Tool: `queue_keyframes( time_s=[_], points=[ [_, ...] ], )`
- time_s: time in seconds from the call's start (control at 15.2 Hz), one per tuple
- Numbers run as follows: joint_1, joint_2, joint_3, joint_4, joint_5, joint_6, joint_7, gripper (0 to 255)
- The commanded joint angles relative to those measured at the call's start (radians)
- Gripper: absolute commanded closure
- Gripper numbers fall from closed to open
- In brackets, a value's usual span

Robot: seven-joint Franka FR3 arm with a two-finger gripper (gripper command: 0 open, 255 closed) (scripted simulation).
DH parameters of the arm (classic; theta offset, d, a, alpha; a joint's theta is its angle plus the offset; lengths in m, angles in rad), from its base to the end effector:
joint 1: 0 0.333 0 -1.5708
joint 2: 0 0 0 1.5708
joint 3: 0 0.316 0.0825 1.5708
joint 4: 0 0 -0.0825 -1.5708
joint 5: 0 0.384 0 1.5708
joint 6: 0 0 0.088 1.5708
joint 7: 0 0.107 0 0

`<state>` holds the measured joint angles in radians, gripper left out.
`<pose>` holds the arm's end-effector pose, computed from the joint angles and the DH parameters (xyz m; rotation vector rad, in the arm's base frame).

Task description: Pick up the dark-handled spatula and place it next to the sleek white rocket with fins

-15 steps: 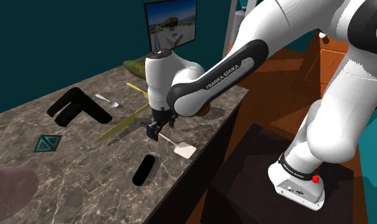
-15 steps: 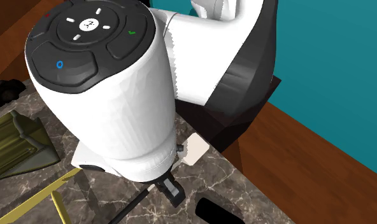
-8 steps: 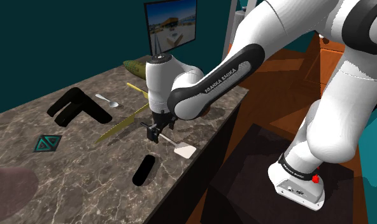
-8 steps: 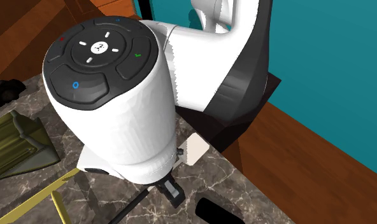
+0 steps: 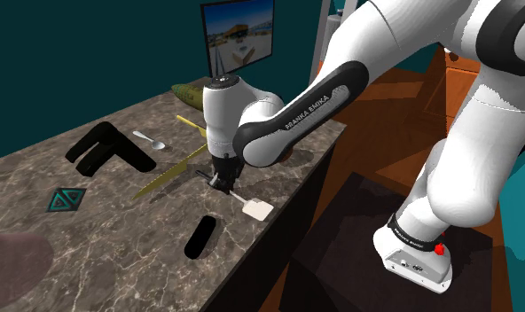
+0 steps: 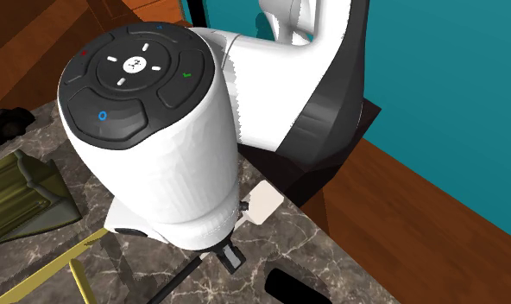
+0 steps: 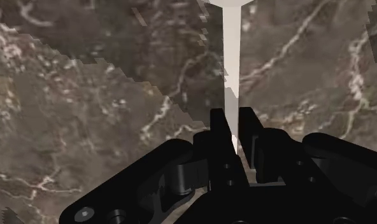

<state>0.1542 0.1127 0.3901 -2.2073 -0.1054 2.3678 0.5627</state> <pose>0.4701 0.2814 0.3385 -3.1366 -0.0807 -0.1042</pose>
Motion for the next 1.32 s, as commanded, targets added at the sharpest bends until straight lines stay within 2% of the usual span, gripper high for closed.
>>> queue_keyframes(
  time_s=[0.0,0.2,1.25],
  points=[
    [0.000,0.000,0.000,0.000,0.000,0.000,0.000,255],
    [0.000,0.000,0.000,0.000,0.000,0.000,0.000,255],
    [-0.007,-0.117,0.005,0.098,0.070,-0.204,-0.053,255]
  ],
)
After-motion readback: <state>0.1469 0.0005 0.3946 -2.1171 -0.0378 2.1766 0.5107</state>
